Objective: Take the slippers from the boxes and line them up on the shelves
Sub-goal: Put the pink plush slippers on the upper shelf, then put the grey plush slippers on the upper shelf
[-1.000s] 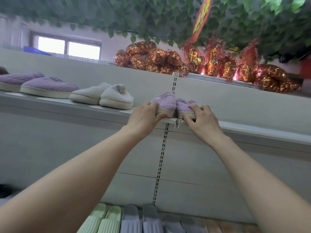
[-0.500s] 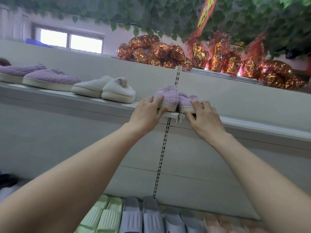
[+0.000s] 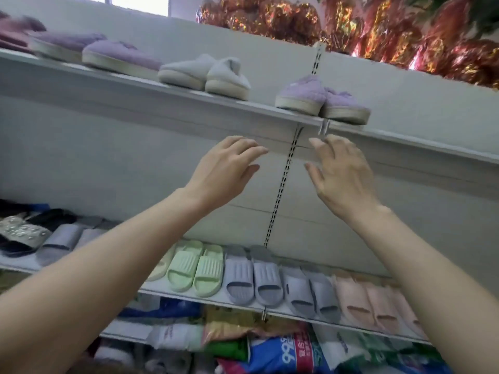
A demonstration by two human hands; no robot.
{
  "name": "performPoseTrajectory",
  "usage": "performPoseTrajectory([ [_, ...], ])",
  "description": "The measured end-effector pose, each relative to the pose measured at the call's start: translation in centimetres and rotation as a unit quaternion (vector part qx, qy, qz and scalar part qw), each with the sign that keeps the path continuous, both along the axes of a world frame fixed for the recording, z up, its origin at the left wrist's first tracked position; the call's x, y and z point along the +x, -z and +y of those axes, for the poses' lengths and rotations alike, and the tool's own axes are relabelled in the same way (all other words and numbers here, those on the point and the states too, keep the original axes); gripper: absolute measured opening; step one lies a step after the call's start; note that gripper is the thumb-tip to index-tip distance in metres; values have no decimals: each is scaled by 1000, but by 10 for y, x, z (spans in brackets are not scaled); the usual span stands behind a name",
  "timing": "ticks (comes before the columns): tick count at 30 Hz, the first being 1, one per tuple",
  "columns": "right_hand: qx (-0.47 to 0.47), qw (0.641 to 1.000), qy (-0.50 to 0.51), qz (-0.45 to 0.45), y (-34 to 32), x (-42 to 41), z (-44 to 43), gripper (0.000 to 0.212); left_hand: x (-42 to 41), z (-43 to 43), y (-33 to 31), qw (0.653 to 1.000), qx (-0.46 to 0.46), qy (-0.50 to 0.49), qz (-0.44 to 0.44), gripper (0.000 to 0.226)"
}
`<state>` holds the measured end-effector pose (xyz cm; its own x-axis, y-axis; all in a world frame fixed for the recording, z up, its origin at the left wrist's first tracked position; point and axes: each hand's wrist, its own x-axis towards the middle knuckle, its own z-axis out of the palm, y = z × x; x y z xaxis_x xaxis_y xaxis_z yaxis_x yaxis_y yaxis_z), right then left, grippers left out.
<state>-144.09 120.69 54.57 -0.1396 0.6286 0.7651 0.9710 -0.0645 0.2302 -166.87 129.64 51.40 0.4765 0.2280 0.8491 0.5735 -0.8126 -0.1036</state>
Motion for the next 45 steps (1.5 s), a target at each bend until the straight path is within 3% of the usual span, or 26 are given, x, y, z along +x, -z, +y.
performPoseTrajectory([
  [4,-50,999,-7,17,74,-50,-20,48,-65,-16,58,999,-29,-2,37,29],
  [15,-229,965,-44,120,286,-225,-77,47,-264,-54,256,962,-256,-33,84,29],
  [21,-399,887,-39,227,402,-315,-106,50,-355,-90,378,897,-428,-81,78,34],
  [24,-517,819,-8,248,454,-345,-112,52,-386,-113,440,851,-506,-95,102,27],
  [28,-600,761,15,248,512,-359,-106,57,-403,-141,502,789,-591,-109,125,33],
  [31,-624,745,21,234,550,-359,-83,56,-396,-146,536,752,-637,-93,144,38],
  [35,-629,744,34,220,595,-361,-45,56,-380,-134,571,728,-657,-96,174,38],
  [41,-715,678,56,160,635,-365,-21,71,-376,-104,618,697,-677,-115,206,48],
  [43,-701,680,52,207,634,-360,-20,64,-376,-96,628,679,-692,-121,210,52],
  [45,-658,689,38,301,630,-353,-18,43,-372,-91,629,663,-716,-121,184,53],
])
